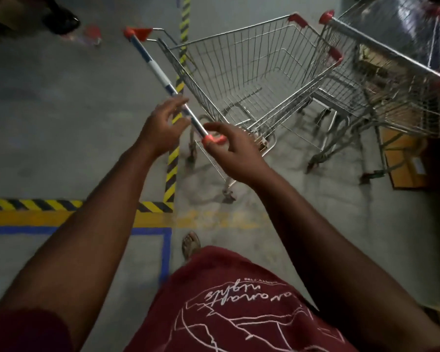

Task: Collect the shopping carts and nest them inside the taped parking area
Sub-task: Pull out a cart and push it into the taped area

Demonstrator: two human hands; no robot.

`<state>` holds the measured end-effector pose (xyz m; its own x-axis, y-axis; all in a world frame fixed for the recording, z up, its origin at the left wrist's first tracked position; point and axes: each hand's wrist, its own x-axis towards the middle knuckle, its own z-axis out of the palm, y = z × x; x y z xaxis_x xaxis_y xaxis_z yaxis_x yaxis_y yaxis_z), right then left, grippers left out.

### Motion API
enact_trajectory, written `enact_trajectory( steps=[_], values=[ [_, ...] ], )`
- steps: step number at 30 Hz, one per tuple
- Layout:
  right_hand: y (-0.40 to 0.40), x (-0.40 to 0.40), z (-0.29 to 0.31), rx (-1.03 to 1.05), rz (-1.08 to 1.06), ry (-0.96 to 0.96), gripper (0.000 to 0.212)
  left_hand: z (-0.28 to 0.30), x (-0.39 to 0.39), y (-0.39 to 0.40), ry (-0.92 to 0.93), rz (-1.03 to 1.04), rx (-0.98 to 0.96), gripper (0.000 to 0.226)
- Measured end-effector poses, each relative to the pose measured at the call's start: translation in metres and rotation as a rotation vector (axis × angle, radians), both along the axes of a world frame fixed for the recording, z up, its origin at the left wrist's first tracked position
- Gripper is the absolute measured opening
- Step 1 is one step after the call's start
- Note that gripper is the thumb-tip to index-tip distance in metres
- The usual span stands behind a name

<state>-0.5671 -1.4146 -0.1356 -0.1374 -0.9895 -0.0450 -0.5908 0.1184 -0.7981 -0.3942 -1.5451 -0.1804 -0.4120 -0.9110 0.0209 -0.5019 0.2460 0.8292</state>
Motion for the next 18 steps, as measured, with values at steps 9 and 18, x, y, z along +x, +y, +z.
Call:
enact_trajectory(
  steps=[9,18],
  values=[
    [-0.049,0.014,-0.057,0.181,0.023,0.45,0.046,-0.038,0.005,-0.068,-0.401,-0.28,-0.295,0.033],
    [-0.02,-0.015,-0.069,0.202,0.165,0.575,0.022,-0.027,-0.004,-0.035,-0.452,-0.361,-0.338,0.03]
  ],
)
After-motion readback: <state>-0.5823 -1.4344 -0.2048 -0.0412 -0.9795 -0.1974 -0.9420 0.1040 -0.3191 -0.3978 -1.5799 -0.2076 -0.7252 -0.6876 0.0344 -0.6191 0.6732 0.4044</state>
